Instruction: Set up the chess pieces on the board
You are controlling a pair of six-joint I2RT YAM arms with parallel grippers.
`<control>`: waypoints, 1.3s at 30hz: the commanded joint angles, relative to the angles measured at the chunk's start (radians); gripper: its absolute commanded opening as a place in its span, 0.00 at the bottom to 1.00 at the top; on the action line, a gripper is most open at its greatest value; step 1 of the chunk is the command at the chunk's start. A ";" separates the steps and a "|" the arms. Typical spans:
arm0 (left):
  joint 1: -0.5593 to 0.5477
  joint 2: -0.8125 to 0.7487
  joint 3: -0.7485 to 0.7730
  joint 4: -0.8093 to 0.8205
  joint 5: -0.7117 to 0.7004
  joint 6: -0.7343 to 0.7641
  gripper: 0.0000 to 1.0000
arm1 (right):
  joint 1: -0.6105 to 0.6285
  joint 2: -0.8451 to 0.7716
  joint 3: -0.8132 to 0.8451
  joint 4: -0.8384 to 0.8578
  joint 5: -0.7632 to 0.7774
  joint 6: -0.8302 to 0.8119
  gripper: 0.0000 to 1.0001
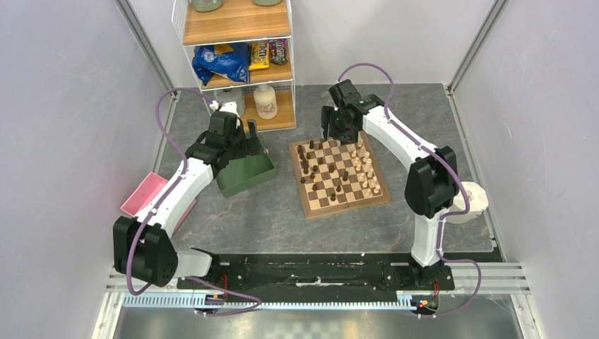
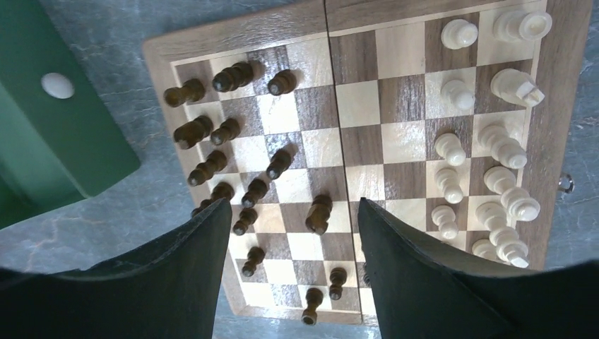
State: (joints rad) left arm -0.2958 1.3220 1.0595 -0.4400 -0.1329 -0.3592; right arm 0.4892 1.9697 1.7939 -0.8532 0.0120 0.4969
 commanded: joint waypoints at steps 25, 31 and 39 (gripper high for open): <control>0.004 -0.002 0.027 0.026 -0.004 -0.001 0.95 | 0.096 0.093 0.148 -0.107 0.059 -0.049 0.49; 0.004 0.007 0.030 0.027 0.008 -0.010 0.95 | 0.121 0.060 0.093 -0.094 0.059 -0.034 0.51; 0.004 0.006 0.028 0.027 0.007 -0.008 0.94 | 0.132 0.046 0.074 -0.104 0.040 -0.016 0.50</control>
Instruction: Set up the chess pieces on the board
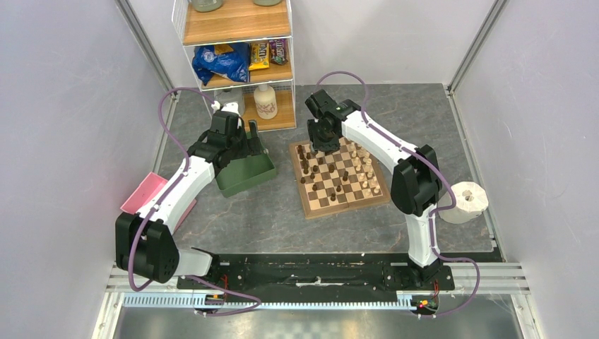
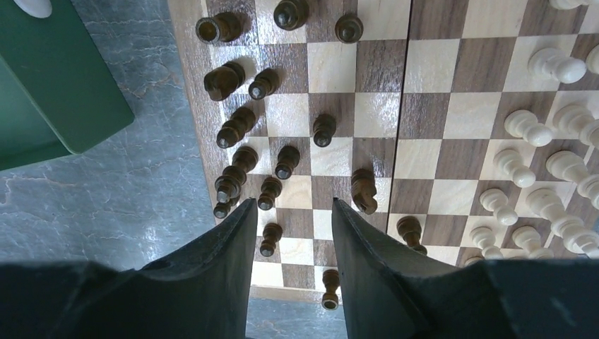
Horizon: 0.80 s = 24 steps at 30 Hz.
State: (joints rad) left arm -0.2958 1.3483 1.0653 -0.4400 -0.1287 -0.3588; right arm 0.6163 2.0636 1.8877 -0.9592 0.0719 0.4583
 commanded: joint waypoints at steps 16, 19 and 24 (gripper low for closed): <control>0.005 -0.021 0.020 0.032 0.009 -0.017 0.94 | 0.159 -0.054 -0.096 0.042 -0.050 0.032 0.44; 0.004 -0.028 0.018 0.032 0.003 -0.016 0.94 | 0.172 -0.026 -0.074 0.042 -0.037 0.022 0.42; 0.005 -0.028 0.018 0.034 0.001 -0.018 0.94 | 0.186 0.006 -0.051 0.045 -0.021 0.015 0.40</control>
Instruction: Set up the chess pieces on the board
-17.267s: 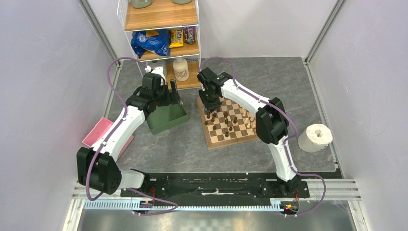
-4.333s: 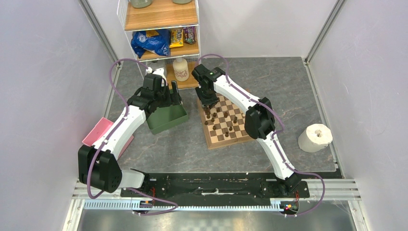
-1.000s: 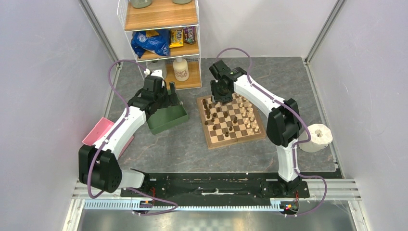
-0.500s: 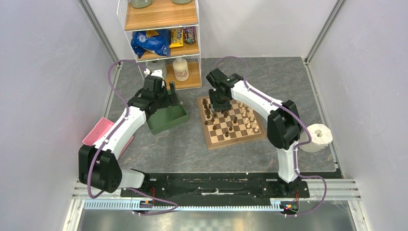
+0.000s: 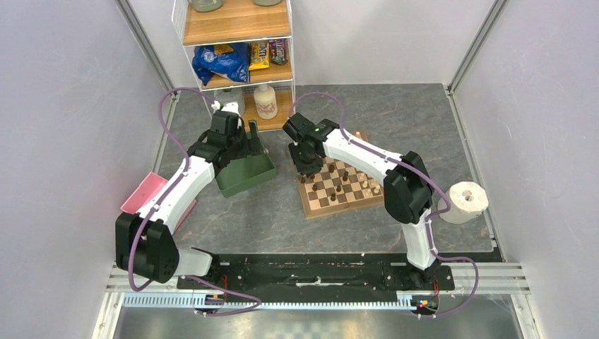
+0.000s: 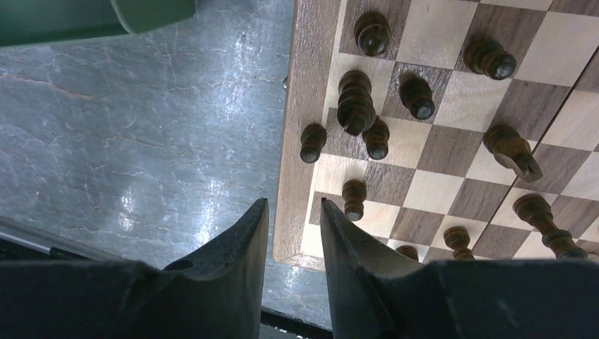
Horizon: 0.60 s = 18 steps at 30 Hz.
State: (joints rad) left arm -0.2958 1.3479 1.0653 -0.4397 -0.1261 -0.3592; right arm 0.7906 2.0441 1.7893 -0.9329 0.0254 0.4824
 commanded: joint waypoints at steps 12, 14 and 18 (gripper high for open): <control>0.004 -0.032 0.012 0.035 0.000 -0.022 0.94 | 0.016 0.082 0.077 0.023 0.070 -0.004 0.36; 0.004 -0.034 0.010 0.035 -0.003 -0.021 0.94 | 0.016 0.084 0.075 0.032 0.075 0.001 0.35; 0.004 -0.034 0.010 0.035 -0.005 -0.022 0.94 | 0.016 0.087 0.078 0.035 0.111 0.003 0.34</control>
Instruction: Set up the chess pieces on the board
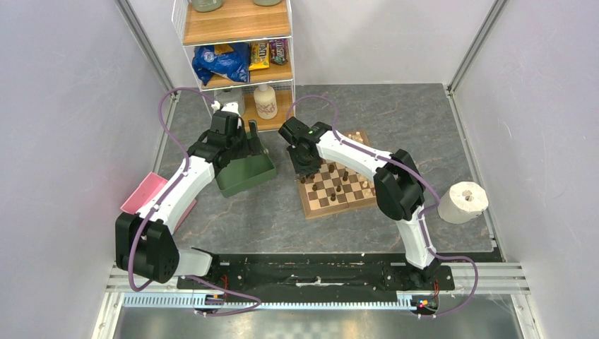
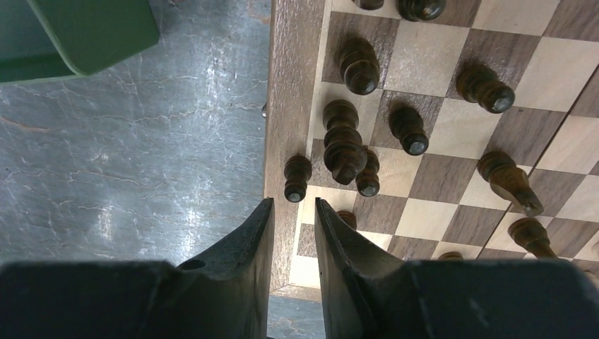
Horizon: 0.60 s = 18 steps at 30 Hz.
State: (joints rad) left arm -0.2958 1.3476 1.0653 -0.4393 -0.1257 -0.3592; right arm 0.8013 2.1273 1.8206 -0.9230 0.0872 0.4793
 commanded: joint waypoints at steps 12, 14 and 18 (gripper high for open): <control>0.005 -0.035 0.007 0.036 -0.004 -0.024 0.93 | 0.007 0.022 0.040 0.038 0.031 0.006 0.34; 0.004 -0.034 0.007 0.036 -0.004 -0.024 0.93 | 0.006 0.027 0.042 0.038 0.030 0.004 0.33; 0.005 -0.036 0.009 0.035 -0.009 -0.022 0.93 | 0.007 0.036 0.046 0.038 0.026 0.004 0.32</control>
State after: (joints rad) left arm -0.2958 1.3476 1.0649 -0.4393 -0.1261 -0.3595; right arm 0.8013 2.1471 1.8229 -0.8989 0.1066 0.4797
